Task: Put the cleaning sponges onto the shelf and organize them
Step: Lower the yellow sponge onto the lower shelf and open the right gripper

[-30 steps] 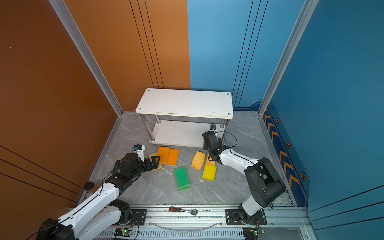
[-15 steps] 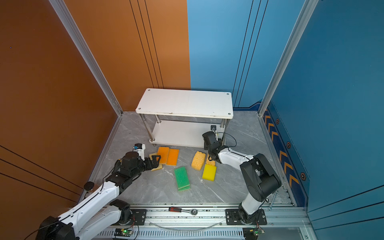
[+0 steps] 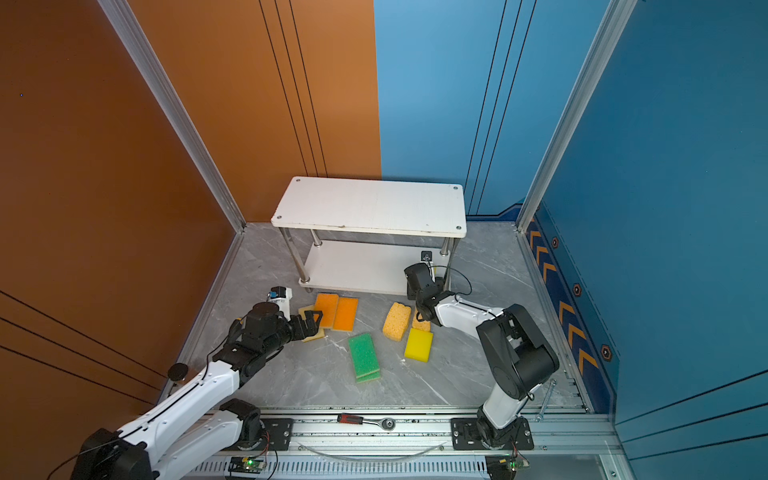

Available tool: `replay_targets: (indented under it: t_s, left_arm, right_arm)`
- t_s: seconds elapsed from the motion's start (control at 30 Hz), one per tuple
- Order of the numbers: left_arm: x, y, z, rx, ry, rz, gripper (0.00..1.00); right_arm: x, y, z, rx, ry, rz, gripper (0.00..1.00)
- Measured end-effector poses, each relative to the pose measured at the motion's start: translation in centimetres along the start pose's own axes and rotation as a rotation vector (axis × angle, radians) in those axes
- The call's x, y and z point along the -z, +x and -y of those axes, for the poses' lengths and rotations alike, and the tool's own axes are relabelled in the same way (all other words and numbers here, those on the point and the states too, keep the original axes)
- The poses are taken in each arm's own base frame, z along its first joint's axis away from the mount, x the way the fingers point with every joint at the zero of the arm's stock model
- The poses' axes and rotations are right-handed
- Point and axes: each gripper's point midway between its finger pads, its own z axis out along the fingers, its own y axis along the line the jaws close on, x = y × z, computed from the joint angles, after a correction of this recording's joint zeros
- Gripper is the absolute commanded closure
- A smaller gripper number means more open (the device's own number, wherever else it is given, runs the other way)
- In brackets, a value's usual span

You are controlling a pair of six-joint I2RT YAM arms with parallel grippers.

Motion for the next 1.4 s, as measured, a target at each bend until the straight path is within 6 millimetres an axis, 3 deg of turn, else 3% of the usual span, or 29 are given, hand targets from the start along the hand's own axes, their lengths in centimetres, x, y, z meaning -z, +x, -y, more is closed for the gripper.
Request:
replay_targets:
  t_s: [0.33, 0.8, 1.13, 1.4]
  left_arm:
    - [0.1, 0.2, 0.0, -0.003, -0.003, -0.013, 0.02]
    - [0.5, 0.6, -0.1, -0.002, -0.01, -0.025, 0.02]
    - [0.6, 0.6, -0.1, -0.003, -0.009, -0.024, 0.02]
    - [0.6, 0.6, -0.1, -0.003, -0.009, -0.025, 0.02]
  right_arm:
    - [0.1, -0.2, -0.1, 0.007, -0.002, 0.002, 0.23]
    - [0.6, -0.5, -0.7, 0.048, 0.007, 0.003, 0.2]
    - [2.6, -2.8, -0.4, 0.026, 0.008, 0.063, 0.12]
    - [4.3, -3.4, -0.8, 0.033, -0.002, 0.087, 0.08]
